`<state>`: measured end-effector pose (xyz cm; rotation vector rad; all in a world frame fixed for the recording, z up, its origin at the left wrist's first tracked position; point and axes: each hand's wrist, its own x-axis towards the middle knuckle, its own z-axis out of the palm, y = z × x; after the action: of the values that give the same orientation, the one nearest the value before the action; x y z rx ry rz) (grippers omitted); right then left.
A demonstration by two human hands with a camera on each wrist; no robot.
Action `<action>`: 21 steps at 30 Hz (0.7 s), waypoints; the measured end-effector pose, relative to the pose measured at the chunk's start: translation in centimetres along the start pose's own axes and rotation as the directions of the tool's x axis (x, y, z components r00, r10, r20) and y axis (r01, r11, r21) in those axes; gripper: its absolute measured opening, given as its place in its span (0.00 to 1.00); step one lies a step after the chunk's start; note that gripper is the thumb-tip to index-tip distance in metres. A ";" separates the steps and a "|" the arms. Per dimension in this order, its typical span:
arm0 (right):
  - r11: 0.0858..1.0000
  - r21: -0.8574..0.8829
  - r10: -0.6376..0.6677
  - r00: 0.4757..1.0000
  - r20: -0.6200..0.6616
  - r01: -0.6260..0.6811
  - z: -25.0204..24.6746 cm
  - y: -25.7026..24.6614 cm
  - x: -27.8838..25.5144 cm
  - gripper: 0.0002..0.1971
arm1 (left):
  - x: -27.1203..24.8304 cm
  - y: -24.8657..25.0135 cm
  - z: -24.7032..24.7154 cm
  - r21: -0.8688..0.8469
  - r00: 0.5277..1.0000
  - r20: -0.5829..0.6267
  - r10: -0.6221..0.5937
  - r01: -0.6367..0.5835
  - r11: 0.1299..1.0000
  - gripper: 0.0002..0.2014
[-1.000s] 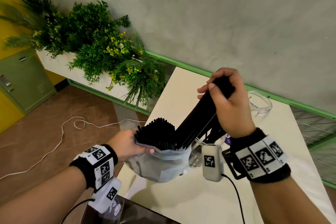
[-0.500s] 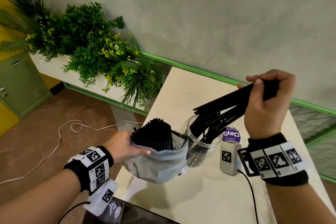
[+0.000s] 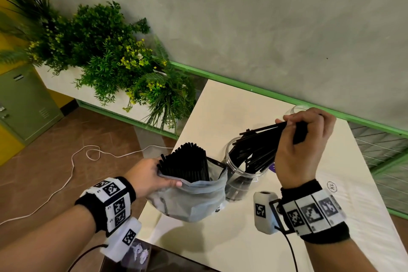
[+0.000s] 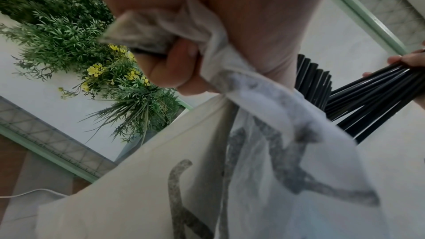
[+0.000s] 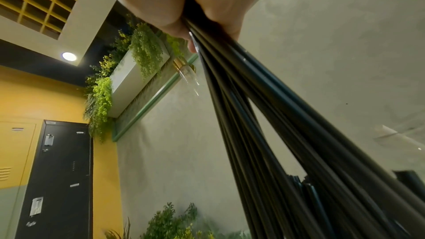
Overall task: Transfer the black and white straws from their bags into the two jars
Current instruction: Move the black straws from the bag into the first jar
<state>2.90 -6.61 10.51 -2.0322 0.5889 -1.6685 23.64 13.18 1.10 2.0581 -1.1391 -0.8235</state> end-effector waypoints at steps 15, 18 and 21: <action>0.973 -0.230 0.085 0.950 0.301 -0.015 3.7 6.5 -5.2 0.10 | 0.2 0.0 0.1 0.009 0.999 0.016 -0.035 0.034 0.999 0.33; 0.896 -0.429 0.110 0.881 0.460 0.112 3.0 8.9 -6.2 0.09 | 0.2 -0.2 0.2 0.000 1.000 0.002 -0.021 0.021 1.000 0.38; 0.868 -0.481 0.183 0.819 0.544 0.126 2.0 9.7 -5.7 0.14 | 0.3 -0.7 0.2 -0.027 1.000 0.003 -0.015 0.016 1.000 0.39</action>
<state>3.38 -10.97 -0.02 -2.7101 0.8799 -0.8199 23.92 13.20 0.41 2.0467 -1.1091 -0.8453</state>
